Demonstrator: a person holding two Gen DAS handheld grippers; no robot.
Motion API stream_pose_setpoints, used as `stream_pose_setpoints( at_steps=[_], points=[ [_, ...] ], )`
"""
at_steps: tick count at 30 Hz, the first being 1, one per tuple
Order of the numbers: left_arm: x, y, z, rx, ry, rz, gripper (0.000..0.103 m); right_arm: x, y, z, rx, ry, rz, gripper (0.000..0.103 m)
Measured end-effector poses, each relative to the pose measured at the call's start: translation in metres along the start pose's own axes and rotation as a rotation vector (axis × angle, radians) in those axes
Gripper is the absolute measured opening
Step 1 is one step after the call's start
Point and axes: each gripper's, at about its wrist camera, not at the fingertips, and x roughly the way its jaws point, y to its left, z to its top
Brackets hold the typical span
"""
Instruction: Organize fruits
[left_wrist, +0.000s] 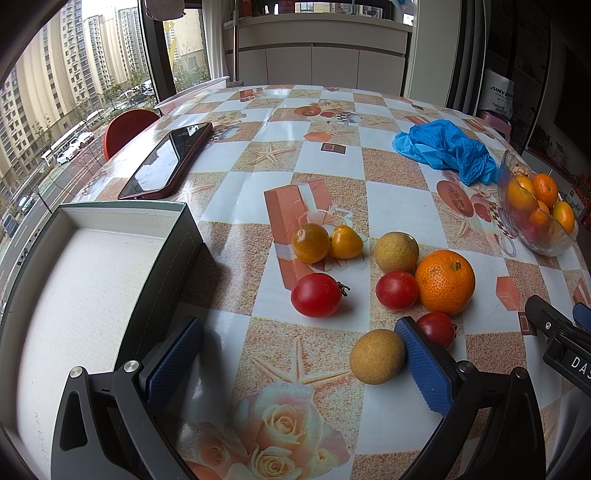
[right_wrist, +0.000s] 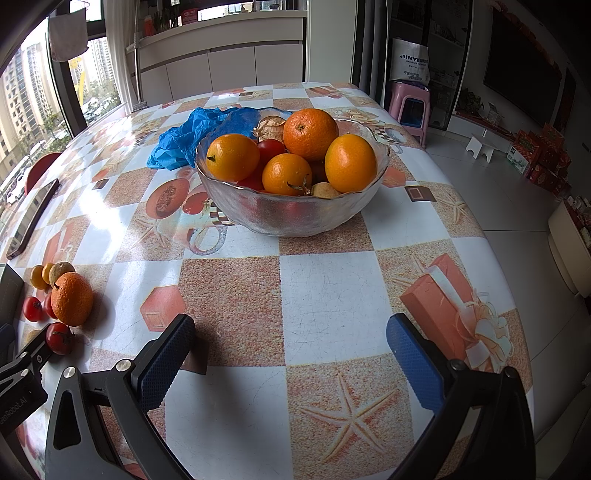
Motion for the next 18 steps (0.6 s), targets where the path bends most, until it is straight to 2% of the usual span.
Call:
stream_pose_setpoints(
  at_steps=[18],
  points=[
    [0.0002, 0.0006, -0.0001, 0.003, -0.001, 0.004, 0.103, 0.0002, -0.0001, 0.0, 0.0, 0.0, 0.0, 0.103]
  ],
)
